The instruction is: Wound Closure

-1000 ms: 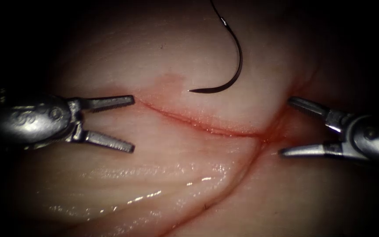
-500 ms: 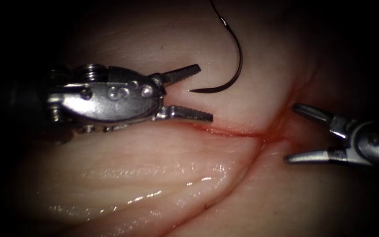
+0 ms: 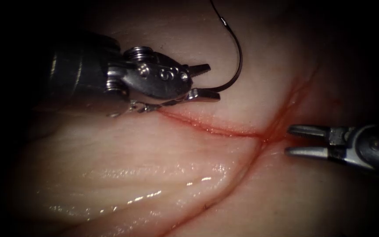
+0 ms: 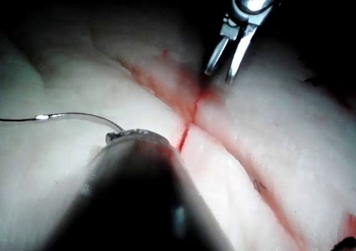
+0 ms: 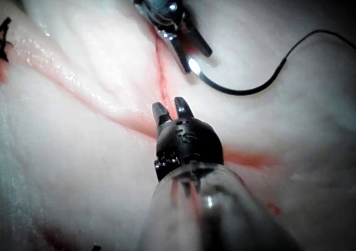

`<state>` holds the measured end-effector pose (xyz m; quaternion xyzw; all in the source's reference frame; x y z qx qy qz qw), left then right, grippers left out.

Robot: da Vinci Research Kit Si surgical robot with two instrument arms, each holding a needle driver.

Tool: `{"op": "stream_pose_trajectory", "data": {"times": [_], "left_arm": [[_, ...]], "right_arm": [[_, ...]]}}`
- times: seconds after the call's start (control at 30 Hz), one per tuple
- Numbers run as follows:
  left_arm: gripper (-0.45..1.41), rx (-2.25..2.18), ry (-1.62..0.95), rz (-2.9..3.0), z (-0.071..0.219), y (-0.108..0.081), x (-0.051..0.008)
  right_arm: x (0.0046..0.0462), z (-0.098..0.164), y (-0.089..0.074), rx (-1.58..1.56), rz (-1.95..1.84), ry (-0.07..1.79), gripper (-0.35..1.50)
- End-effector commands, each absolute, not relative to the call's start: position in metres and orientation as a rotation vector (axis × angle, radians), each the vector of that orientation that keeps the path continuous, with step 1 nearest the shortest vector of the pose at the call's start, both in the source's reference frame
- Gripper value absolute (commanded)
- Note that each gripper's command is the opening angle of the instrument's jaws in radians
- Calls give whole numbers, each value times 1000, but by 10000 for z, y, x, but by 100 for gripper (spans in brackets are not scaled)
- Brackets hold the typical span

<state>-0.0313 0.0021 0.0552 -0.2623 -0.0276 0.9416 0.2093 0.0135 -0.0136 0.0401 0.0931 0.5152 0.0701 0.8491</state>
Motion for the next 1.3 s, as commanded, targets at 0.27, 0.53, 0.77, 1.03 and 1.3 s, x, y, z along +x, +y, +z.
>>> {"op": "stream_pose_trajectory", "data": {"times": [0.27, 0.53, 0.77, 1.03, 1.3], "left_arm": [[43, -672, -107, 2660, 582, 18, -324], [-45, -698, -151, 2659, 595, 22, -324], [-45, -757, -121, 2659, 576, 10, -314], [-45, -744, 166, 2841, 542, -24, -279], [-45, -688, 430, 2963, 526, -35, -287]], "right_arm": [[141, 404, -135, 195, 154, 1079, 61], [139, 403, -133, 195, 156, 1081, 64], [144, 404, -131, 195, 205, 1067, 62], [170, 418, -105, 207, 429, 1012, 101], [175, 416, -86, 231, 588, 1094, 79]]}}
